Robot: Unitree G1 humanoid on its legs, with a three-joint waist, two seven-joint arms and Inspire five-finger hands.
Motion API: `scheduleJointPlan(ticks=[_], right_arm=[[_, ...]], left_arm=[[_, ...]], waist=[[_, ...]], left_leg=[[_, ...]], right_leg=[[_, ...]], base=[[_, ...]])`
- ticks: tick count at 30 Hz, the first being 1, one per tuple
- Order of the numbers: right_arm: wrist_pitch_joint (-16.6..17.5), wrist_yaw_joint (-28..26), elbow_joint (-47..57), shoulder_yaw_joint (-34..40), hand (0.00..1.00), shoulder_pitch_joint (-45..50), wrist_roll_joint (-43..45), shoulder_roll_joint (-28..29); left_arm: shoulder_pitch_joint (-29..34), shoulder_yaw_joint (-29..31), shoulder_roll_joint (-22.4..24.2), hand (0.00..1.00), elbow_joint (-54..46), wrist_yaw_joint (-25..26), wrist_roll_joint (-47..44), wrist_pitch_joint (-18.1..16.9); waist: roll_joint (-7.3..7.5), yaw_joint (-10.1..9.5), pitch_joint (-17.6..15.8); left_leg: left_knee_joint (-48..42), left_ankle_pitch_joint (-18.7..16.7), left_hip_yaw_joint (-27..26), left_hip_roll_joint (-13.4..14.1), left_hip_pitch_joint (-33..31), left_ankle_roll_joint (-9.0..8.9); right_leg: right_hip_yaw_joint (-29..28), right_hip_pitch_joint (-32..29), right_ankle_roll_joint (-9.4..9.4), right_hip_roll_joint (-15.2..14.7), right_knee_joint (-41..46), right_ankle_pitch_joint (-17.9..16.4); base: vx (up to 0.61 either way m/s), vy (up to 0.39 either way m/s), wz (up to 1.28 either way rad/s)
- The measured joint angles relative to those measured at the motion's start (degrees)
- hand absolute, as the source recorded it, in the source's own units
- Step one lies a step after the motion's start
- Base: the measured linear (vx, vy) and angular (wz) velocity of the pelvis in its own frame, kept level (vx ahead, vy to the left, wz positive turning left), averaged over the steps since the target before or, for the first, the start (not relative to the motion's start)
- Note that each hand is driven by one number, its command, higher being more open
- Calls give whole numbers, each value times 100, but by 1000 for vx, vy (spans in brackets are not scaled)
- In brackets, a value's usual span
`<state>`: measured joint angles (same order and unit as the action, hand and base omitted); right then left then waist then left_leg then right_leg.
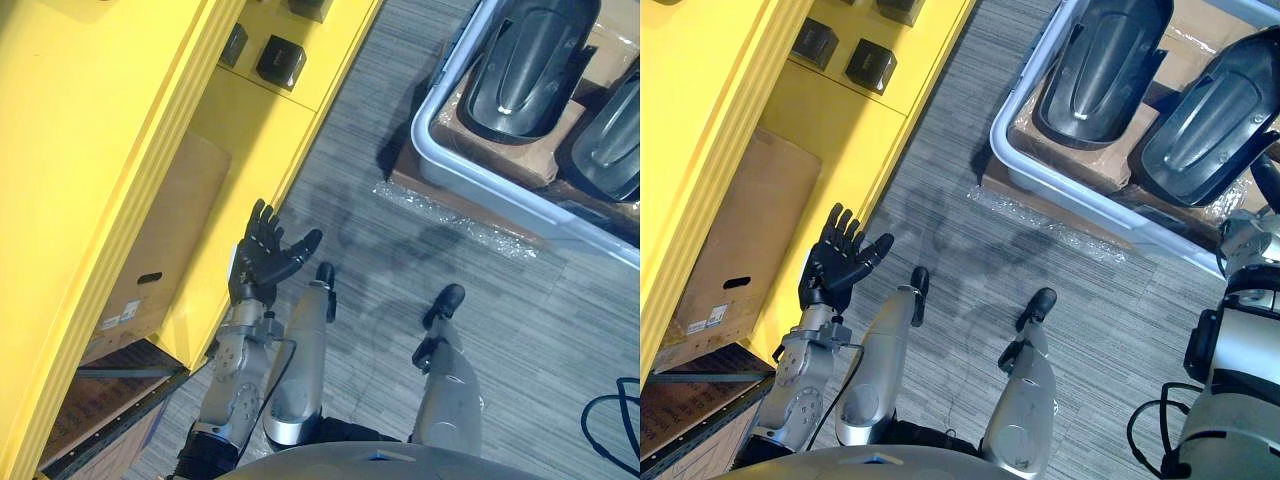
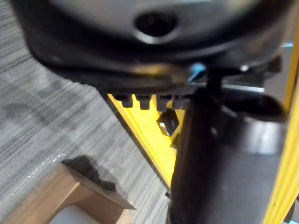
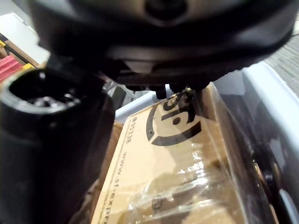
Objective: Walk over and take three plastic housings, then place them on the shelf
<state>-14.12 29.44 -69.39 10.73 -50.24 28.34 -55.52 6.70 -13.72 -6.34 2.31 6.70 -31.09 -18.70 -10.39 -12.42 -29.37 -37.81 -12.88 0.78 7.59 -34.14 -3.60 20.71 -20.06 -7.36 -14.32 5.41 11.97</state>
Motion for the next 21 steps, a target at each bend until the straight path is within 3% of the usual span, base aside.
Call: scheduleJointPlan(ticks=[4, 7, 10, 12, 14, 16, 21], right_arm=[[227, 248, 467, -21, 100, 4, -122, 1], [616, 359, 1679, -7, 100, 317, -517, 11], [1104, 387, 3468, 250, 100, 1217, -924, 206], [1374, 439, 4557, 451, 100, 1885, -1215, 882], [1675, 397, 5831, 559, 100, 2968, -1410, 1892], [1911, 96, 6677, 569, 100, 3959, -1504, 2756], [2406, -671, 7270, 550, 100, 5647, -1489, 4132]], left_arm=[[63, 0, 68, 100, -9, -99, 0, -113], [235, 37, 84, 100, -212, -224, -4, -121], [438, 221, 87, 100, -600, -468, -4, -123], [649, 484, 86, 100, -939, -548, -4, -138], [810, 742, 67, 100, -1356, -574, 4, -160], [891, 812, 71, 100, -1565, -566, 46, -162], [984, 800, 91, 100, -1886, -775, 248, -150]], waist=[[-9, 62, 6], [5, 241, -3], [118, 365, -67], [361, 468, -90], [706, 584, -79], [886, 719, -84], [996, 977, -35]], left_leg=[[-26, 15, 3, 8, 16, -5], [-70, 11, 0, 13, 95, -5], [62, -3, -109, 34, 466, -20], [261, -40, -247, 65, 836, -80], [557, -44, -317, 70, 1203, -121], [757, -10, -374, 98, 1465, -184], [1038, -6, -623, 176, 2089, -221]], right_leg=[[-8, -5, 6, 0, 62, -4], [-24, 77, 7, 2, 73, -3], [-127, 321, 13, 3, 42, -11], [-230, 511, 26, 2, 32, -112], [-278, 705, 67, 33, -88, -204], [-296, 879, 99, 73, -195, -207], [-439, 1234, 91, 139, -259, -224]], base=[[-61, 22, -1], [-44, 44, 0], [-36, 41, -14], [-2, -4, -25], [33, -30, -21], [80, -26, -15], [105, 21, -22]])
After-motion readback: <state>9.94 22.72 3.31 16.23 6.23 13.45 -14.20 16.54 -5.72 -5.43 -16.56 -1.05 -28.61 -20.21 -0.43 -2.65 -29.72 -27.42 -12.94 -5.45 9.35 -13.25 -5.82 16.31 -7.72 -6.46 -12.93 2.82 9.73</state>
